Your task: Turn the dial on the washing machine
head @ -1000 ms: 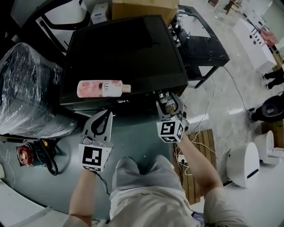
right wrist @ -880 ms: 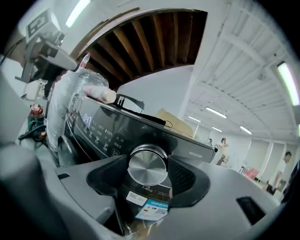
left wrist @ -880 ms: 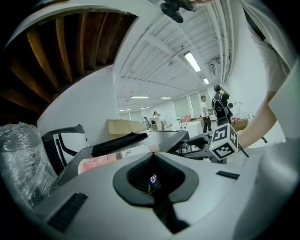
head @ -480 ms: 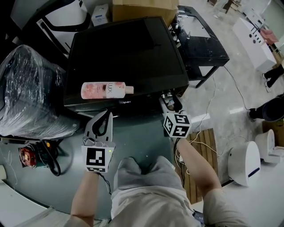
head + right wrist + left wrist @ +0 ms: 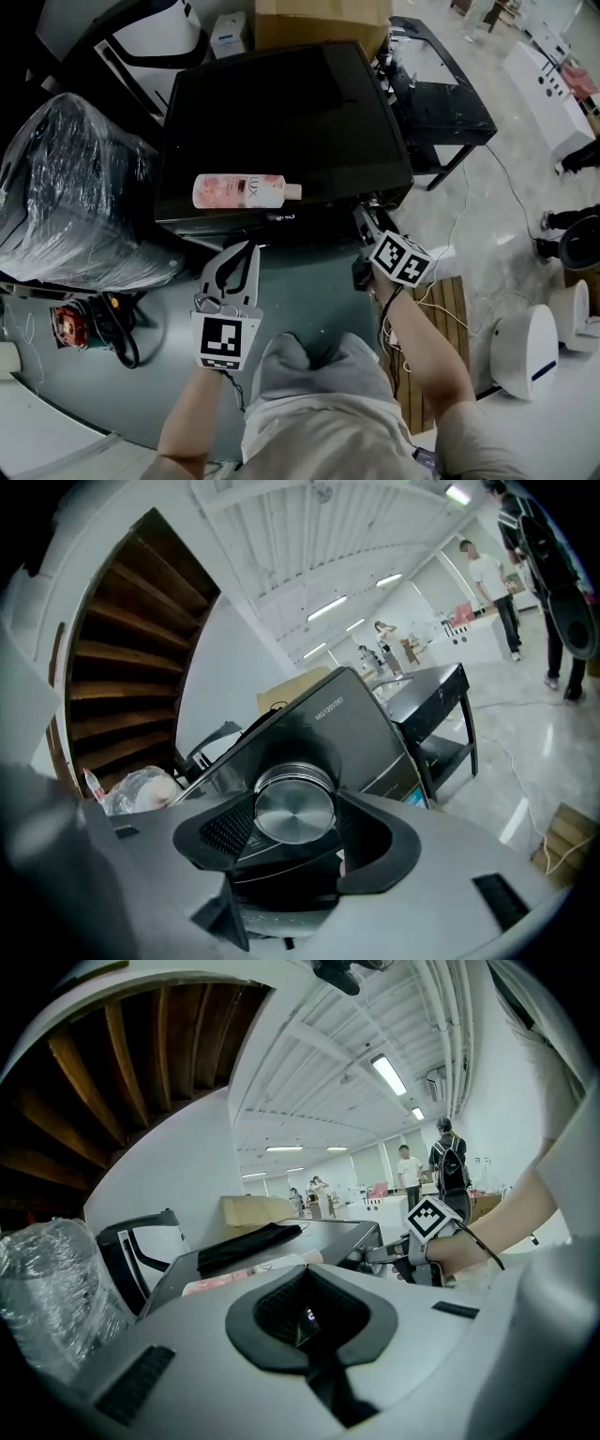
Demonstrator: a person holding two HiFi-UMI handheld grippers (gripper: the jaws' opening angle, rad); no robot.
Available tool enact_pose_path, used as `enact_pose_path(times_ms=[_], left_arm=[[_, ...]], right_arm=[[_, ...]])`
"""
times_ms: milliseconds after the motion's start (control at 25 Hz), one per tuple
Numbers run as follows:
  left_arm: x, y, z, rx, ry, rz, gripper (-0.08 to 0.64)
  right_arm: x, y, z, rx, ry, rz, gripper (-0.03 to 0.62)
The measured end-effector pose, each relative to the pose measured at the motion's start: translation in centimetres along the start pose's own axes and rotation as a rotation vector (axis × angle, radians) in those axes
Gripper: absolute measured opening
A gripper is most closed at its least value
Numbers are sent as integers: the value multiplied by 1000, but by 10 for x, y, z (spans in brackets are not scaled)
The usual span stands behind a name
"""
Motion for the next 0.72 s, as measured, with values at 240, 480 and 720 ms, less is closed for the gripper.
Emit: enact_pose_path(times_ms=[240, 480, 720], left_arm=[[4, -4, -7, -7, -26, -84, 20], [5, -15, -17, 9, -70, -166, 20], [14, -20, -29, 30, -110, -198, 20]], right_arm=[[-7, 2, 1, 65, -49, 245, 295], [-6, 1, 2, 129, -103, 313, 296], [2, -12, -19, 78, -158, 86, 322]])
Point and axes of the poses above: the fingertips, and each gripper's own axes: z forward along the fingers, y to its right, x out of its top, the point moved 1 cm from there along -z, backward along the fingers, and after that the axes turned 6 degrees about -y, right-handed, at the moved point
